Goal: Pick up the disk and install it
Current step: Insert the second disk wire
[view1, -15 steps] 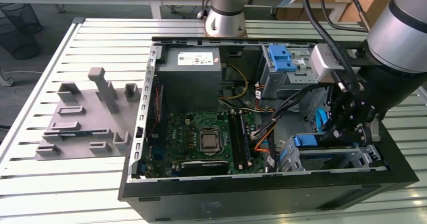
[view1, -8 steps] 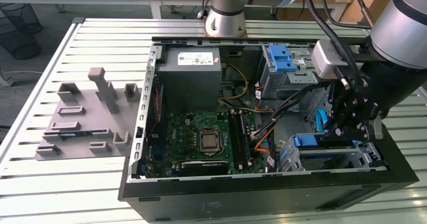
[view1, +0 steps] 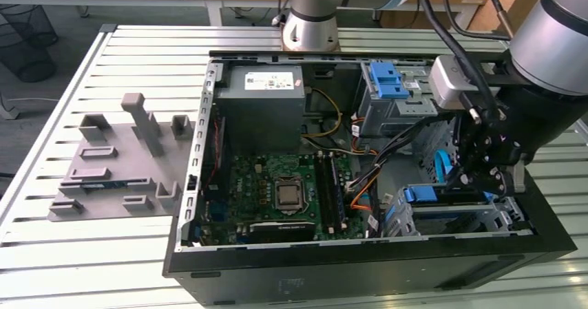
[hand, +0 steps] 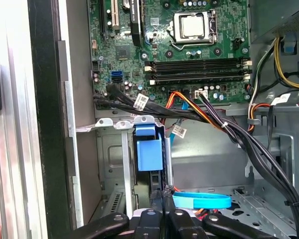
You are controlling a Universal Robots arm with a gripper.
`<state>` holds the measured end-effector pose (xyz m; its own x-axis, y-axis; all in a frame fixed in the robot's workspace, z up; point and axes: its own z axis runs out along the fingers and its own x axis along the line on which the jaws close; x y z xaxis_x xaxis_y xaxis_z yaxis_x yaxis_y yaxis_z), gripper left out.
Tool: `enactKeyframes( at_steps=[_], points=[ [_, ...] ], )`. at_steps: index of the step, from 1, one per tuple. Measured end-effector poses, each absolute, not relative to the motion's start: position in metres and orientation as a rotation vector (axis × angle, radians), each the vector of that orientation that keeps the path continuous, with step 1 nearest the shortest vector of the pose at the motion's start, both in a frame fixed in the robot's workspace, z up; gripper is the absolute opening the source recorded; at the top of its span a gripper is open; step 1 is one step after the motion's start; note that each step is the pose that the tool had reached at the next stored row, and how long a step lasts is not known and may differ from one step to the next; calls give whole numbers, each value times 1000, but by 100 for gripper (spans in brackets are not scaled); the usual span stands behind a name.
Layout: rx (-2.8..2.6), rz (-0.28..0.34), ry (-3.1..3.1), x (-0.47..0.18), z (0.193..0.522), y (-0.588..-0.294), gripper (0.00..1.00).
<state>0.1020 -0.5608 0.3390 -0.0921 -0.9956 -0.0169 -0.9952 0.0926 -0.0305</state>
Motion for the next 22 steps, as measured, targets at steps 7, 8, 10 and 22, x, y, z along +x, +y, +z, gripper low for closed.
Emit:
enactKeyframes(
  at_steps=[7,8,10,22],
  points=[
    [-2094,-17,2297,102,336,-561,15],
    [-2094,-16,2297,102,336,-561,15],
    [-2093,-15,2296,102,335,-561,15],
    [-2093,-14,2296,102,340,-561,15]
  ],
)
